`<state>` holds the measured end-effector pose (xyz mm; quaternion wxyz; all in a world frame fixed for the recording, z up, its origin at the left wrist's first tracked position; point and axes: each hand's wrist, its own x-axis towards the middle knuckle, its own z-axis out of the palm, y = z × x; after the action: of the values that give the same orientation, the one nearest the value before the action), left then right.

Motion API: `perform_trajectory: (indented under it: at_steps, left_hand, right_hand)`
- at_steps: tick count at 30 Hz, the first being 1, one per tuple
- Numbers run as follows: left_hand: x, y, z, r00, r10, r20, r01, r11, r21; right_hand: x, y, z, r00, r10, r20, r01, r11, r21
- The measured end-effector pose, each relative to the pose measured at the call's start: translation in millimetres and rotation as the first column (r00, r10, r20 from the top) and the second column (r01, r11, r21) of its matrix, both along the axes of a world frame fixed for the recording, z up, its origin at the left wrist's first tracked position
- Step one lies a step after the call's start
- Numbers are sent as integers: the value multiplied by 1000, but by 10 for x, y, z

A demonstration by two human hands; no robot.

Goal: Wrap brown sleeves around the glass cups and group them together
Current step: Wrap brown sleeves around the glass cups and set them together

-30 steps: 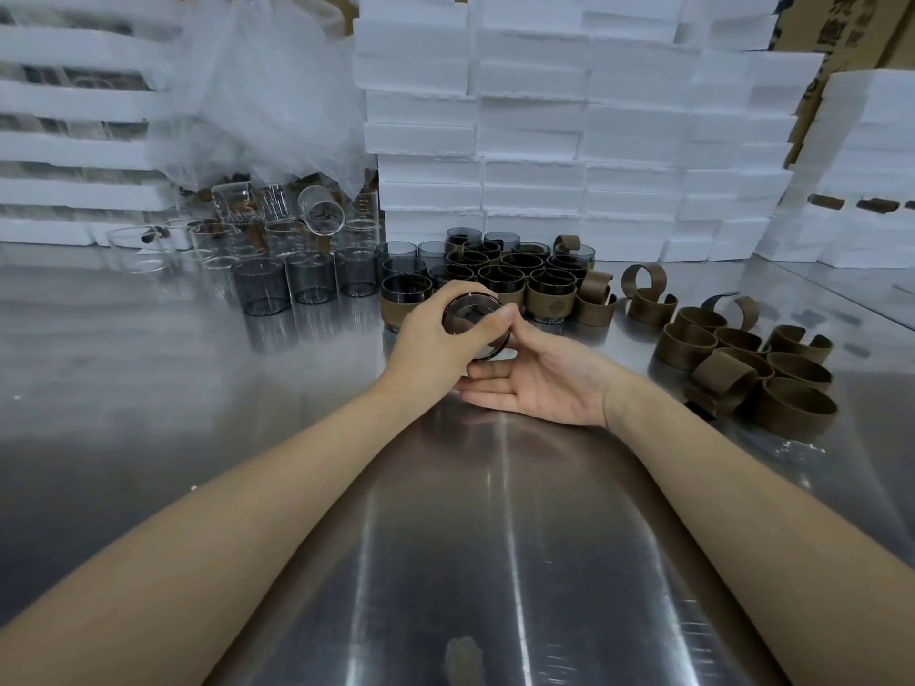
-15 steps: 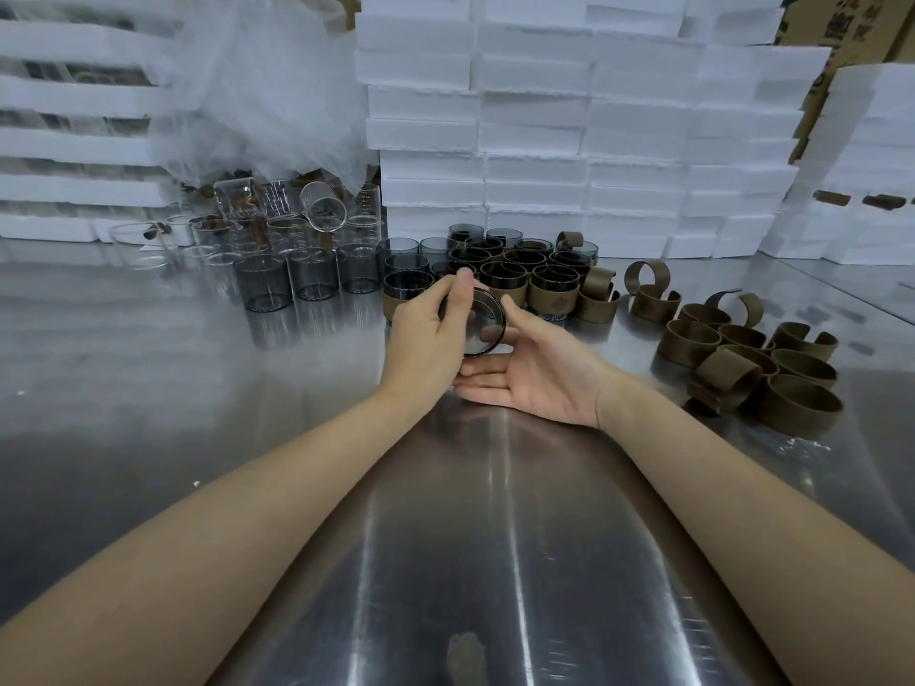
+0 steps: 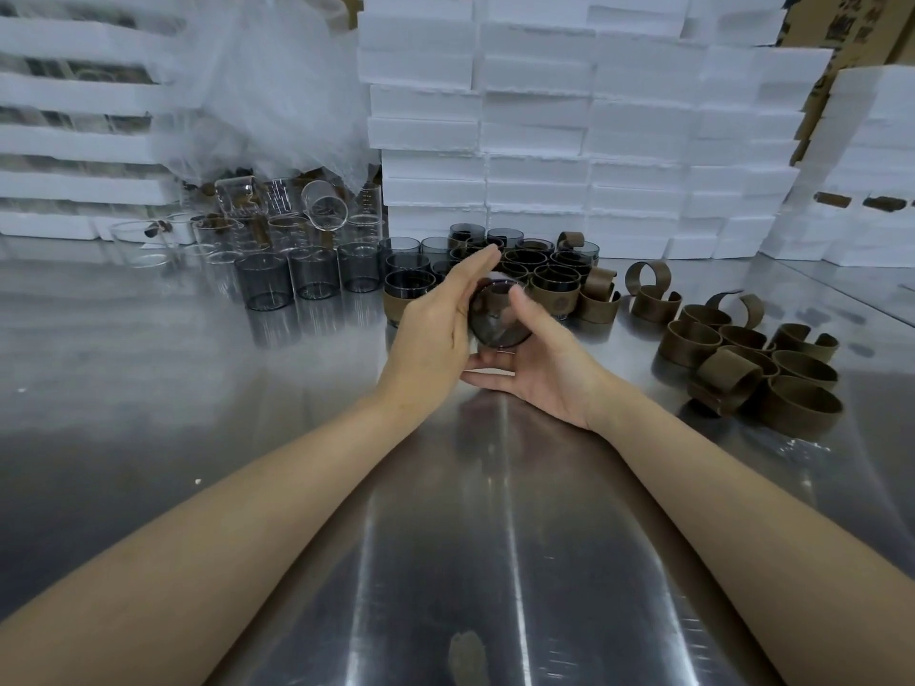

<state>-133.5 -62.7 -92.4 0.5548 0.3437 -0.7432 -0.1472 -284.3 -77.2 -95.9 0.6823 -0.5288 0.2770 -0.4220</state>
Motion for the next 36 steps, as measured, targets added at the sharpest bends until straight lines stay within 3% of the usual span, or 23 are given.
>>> perform_trajectory:
  at_steps: [5,7,9,12,16,19,24,29,32,34,36]
  left_hand:
    - [-10,2,7,991,82,103,-57,972,-227]
    - [-31,16,9,968,100,231,-16,940,-342]
    - [-64,38,-4,882,144,448,57,912,-405]
    - [-128,69,-28,692,231,684,52,929,-367]
    - [-150,85,-7,626,334,704,-120,934,-336]
    - [-131,65,-15,640,340,689,-238,940,-243]
    - [-119,35,-6,845,224,486,-264,964,16]
    - [-80,7,5,981,107,160,-148,952,268]
    - [-68,-85,32,993,67,-98,-9,866,500]
    - [-58,-118,63,908,48,-416,259,716,649]
    - [-35,-112,66,825,8,-565,452,591,668]
  right_hand:
    - [-16,-30,20,991,-129,23,129,991,18]
    - [5,-37,18,978,-209,12,209,977,-35]
    - [23,-26,12,963,-259,-68,246,956,-158]
    - [24,-4,0,912,-360,-198,278,896,-348]
    - [63,-19,-3,874,-450,-182,360,852,-380]
    - [63,-56,-77,816,-509,-276,301,780,-548]
    - [65,-16,-112,715,-574,-399,213,722,-658]
    - [78,38,-84,674,-591,-444,186,717,-672]
    - [77,62,-65,692,-564,-450,170,734,-658]
    - [84,62,-55,743,-514,-428,193,778,-598]
    - [96,59,-44,803,-456,-385,213,822,-529]
